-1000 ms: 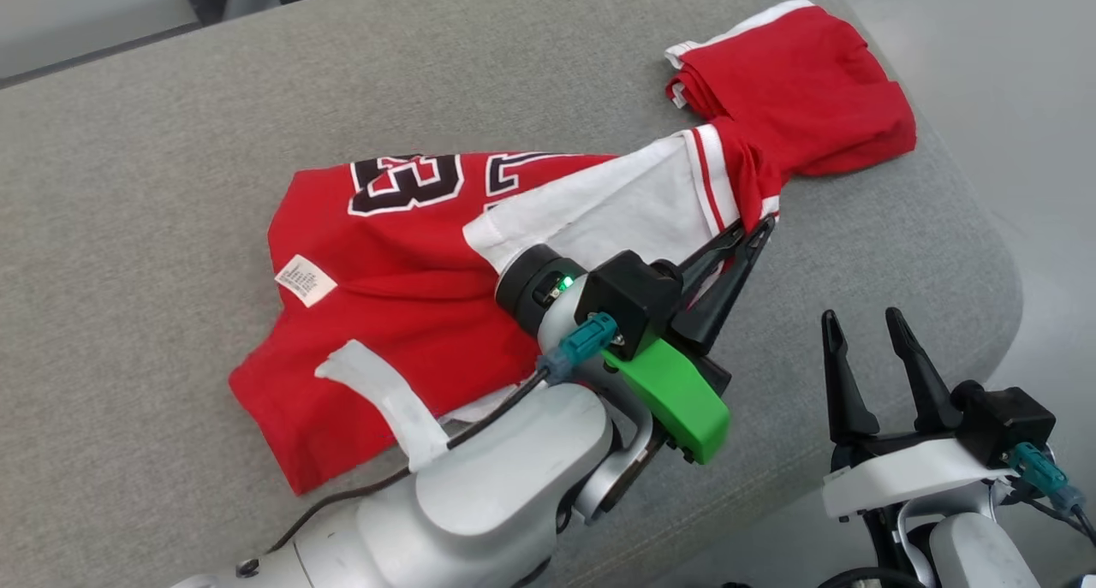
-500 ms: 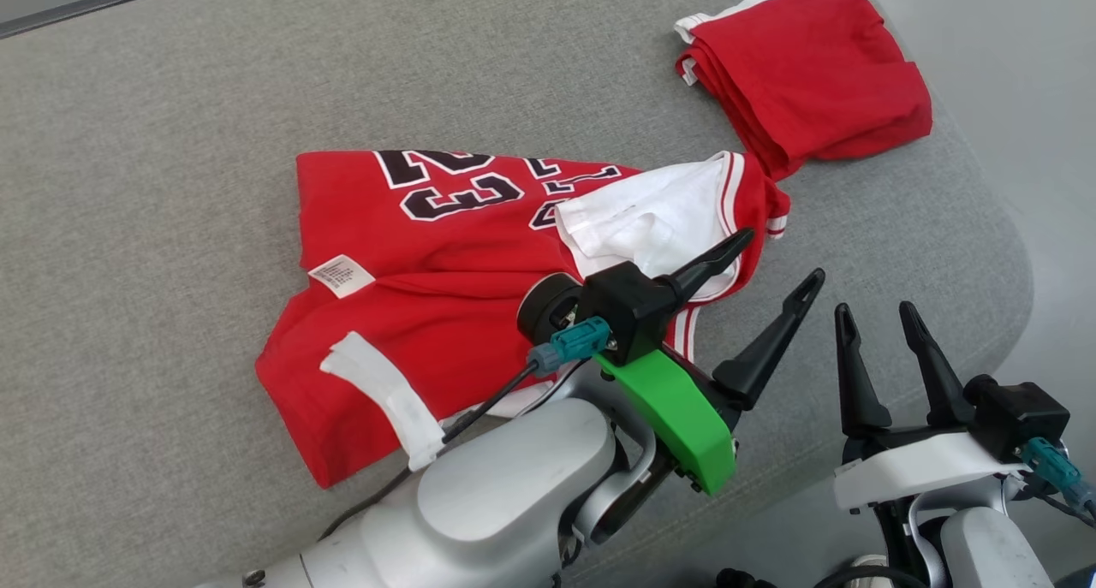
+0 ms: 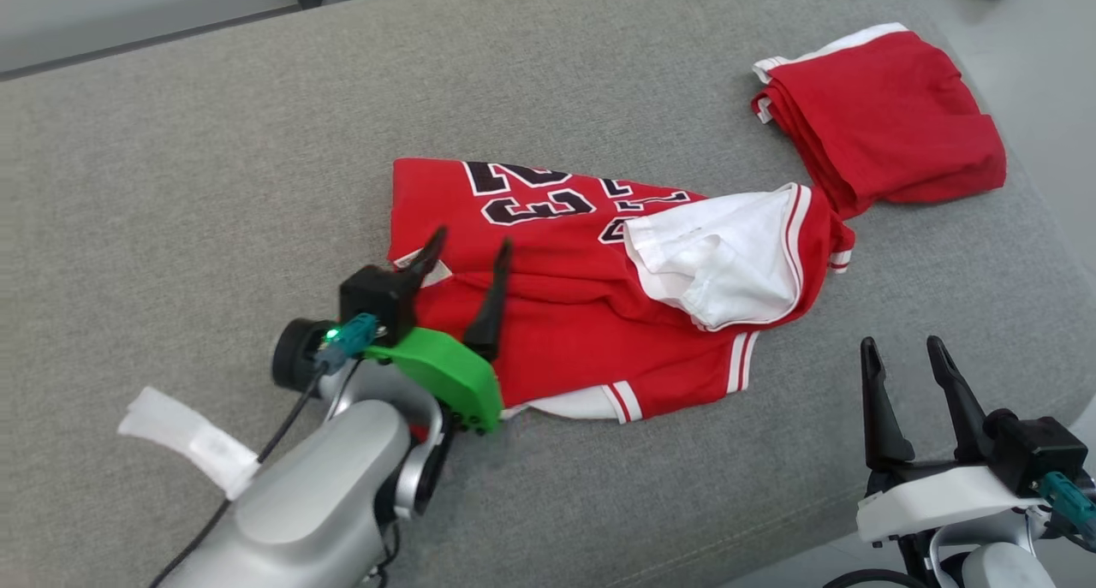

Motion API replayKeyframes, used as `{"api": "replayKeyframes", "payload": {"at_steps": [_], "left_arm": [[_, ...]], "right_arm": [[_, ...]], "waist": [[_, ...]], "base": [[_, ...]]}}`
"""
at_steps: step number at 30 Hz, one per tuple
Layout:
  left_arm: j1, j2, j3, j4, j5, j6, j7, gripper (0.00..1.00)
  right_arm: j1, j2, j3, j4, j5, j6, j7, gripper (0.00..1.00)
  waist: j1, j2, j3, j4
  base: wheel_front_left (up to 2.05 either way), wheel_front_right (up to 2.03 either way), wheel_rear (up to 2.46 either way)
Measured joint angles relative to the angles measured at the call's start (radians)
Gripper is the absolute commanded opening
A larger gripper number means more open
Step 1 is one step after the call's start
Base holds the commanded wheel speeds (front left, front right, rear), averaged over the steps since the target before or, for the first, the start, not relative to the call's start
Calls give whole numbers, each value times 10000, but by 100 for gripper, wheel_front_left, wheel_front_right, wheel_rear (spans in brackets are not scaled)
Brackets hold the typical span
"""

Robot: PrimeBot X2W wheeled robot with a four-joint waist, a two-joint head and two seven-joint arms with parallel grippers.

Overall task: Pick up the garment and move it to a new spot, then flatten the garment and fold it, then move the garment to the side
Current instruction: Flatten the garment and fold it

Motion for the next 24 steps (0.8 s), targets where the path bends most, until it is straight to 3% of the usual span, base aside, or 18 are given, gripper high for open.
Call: {"api": "replayKeyframes", "payload": {"at_steps": [4, 10, 17, 24], "left_arm": [[453, 905, 136, 48, -63, 215, 349, 100], [837, 1569, -27, -554, -282, 238, 1104, 100], [1353, 1910, -309, -1674, -481, 372, 1638, 100], [1560, 2113, -217, -1762, -568, 652, 1726, 100]], "right_arm": [[90, 4, -10, -4, -69, 0, 0, 100], [174, 2, -59, 12, -132, 0, 0, 100], [207, 2, -105, 29, -148, 0, 0, 100], [229, 2, -69, 52, -171, 0, 0, 100]], "waist": [[0, 0, -166, 332], [0, 0, -347, 751], [0, 0, -463, 978], [0, 0, -420, 1026]], "base": [[0, 0, 0], [0, 0, 0], [0, 0, 0], [0, 0, 0]]}}
